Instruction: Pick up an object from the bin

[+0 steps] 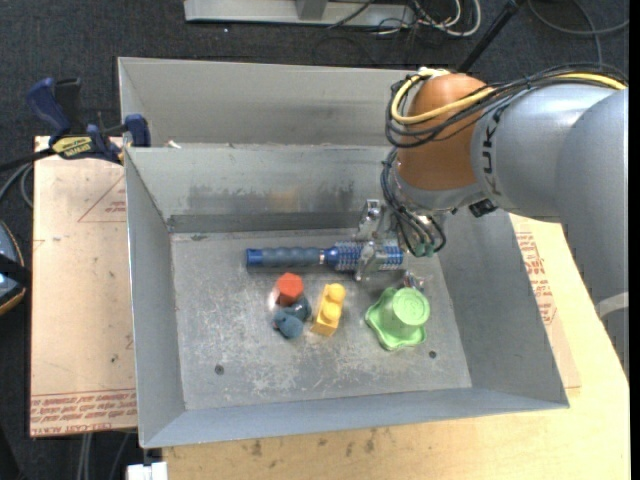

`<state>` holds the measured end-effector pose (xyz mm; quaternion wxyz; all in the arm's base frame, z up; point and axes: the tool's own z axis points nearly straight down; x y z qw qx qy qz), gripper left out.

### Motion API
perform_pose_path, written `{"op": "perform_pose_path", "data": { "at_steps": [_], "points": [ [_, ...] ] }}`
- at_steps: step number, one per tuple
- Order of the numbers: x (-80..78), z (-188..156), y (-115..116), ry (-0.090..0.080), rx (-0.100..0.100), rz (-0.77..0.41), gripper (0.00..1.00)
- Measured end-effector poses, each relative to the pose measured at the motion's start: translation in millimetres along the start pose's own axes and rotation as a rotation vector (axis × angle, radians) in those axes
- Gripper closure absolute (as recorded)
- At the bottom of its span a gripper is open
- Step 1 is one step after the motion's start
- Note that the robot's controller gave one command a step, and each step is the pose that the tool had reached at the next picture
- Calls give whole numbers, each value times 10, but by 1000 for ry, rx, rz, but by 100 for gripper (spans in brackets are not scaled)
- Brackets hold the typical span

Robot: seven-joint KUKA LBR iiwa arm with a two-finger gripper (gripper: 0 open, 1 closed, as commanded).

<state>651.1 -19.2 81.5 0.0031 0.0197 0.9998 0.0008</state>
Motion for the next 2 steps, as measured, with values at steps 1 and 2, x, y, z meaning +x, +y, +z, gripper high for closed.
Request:
{"op": "perform_pose_path", "data": {
  "at_steps": [1,2],
  "points": [
    [-24,-898,4,-4,1,0,100],
    [-38,-1196,8,0,1,0,100]
  ]
}}
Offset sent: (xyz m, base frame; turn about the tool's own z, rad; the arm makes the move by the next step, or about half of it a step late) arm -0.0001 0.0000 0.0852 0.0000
